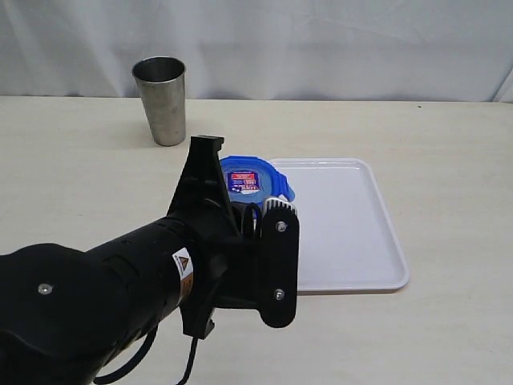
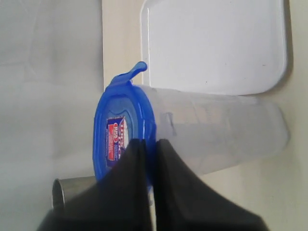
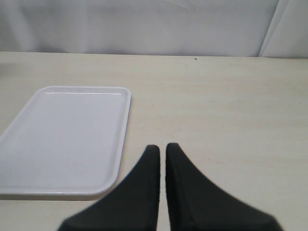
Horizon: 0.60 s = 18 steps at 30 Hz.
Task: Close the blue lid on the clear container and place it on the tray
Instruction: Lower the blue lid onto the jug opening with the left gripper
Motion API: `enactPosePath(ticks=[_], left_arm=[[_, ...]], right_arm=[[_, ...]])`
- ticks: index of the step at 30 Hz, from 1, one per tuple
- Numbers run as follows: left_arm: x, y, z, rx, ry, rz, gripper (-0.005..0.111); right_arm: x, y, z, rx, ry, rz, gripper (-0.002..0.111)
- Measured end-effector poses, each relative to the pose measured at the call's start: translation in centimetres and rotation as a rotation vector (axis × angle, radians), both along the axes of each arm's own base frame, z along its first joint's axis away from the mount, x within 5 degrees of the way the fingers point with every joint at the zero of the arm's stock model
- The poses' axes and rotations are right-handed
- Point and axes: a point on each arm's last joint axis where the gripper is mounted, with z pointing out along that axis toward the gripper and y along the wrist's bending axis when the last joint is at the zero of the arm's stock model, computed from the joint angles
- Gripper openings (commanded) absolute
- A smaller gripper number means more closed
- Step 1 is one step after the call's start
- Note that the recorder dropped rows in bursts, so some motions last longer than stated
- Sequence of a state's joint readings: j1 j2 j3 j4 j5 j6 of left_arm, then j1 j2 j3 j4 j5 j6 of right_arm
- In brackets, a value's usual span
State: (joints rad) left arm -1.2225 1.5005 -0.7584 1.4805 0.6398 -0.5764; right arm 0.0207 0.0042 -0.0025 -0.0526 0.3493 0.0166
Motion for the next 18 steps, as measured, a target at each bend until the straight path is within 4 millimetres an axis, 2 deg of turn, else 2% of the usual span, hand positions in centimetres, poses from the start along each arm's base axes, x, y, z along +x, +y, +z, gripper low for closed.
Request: enactPosePath(ticks=[18], left_arm=[[-0.13, -0.06, -0.15, -0.044, 0.043, 0.023, 0.000]], right_arm=[[0.00, 0.00, 0.00, 0.000, 0.000, 0.000, 0.005]])
